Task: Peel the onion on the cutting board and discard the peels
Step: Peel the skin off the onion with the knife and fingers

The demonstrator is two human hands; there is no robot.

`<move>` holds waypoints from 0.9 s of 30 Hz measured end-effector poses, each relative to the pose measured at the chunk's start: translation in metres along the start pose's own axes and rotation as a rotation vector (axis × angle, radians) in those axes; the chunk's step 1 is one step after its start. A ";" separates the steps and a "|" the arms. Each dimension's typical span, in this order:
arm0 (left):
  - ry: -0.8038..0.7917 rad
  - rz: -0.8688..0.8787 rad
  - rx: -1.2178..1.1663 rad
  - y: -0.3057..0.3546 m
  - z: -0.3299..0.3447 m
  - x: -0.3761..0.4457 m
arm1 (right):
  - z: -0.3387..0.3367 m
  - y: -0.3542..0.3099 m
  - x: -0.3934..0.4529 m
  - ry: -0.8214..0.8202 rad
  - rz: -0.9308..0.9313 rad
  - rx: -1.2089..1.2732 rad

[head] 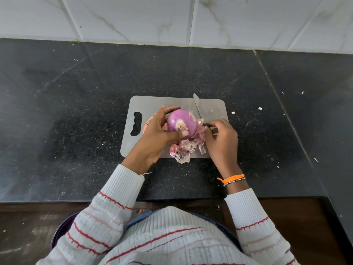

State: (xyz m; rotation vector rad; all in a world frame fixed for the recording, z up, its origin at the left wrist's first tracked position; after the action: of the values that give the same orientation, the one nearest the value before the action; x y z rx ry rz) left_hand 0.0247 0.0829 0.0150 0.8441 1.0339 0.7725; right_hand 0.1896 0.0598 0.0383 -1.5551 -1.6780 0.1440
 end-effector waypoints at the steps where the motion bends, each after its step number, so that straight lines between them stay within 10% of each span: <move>1: 0.007 -0.002 0.008 0.000 -0.001 0.000 | -0.002 -0.006 0.002 0.026 -0.023 0.062; 27: 0.064 0.038 0.187 0.001 -0.003 0.002 | -0.007 -0.031 0.010 0.053 -0.119 0.250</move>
State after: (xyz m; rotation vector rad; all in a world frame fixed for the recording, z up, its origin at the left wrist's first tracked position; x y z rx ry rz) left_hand 0.0220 0.0862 0.0144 1.0068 1.1632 0.7468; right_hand 0.1710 0.0584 0.0653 -1.2607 -1.6378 0.2384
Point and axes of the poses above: each hand's wrist, its own x-axis towards the middle knuckle, its own z-axis out of the palm, y = z × x, the point moved 9 cm from there along x, towards the middle knuckle, and after that the axes turned 11 degrees about -z, right-handed, at the moved point
